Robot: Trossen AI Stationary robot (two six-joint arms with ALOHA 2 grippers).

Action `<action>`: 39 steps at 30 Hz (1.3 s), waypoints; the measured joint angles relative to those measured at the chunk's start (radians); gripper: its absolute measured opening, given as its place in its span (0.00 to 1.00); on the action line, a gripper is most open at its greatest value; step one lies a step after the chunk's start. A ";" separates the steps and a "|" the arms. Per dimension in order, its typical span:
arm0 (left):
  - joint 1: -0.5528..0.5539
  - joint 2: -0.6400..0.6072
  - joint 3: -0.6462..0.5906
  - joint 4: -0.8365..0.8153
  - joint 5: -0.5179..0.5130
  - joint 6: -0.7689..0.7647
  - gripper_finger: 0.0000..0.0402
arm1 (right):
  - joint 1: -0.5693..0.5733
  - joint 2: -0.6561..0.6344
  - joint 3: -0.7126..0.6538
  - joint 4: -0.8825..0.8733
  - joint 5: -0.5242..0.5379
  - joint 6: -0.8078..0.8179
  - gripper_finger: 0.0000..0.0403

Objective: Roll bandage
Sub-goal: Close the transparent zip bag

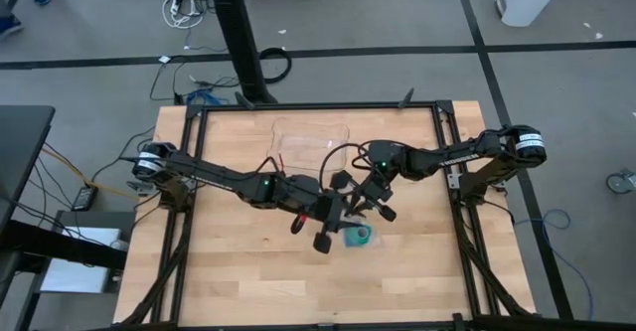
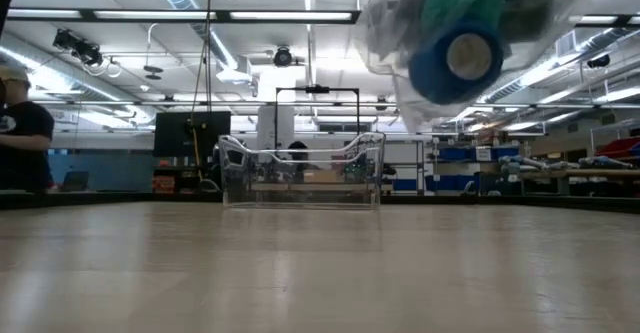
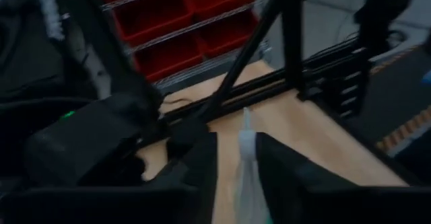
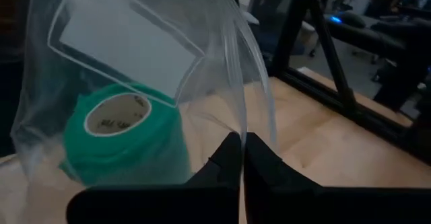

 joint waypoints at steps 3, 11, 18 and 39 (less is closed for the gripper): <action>-0.001 -0.001 0.000 -0.039 -0.047 -0.007 0.35 | -0.004 0.000 0.000 -0.028 0.021 0.000 0.00; -0.009 -0.015 -0.001 -0.067 -0.049 -0.061 0.45 | -0.013 -0.024 0.000 -0.134 0.161 -0.018 0.00; -0.026 -0.039 0.000 -0.154 -0.113 -0.159 0.45 | 0.000 -0.146 0.000 -0.290 0.412 -0.003 0.00; -0.070 -0.042 0.000 -0.402 -0.532 -0.701 0.33 | 0.307 -0.227 0.186 -0.973 1.288 0.790 0.00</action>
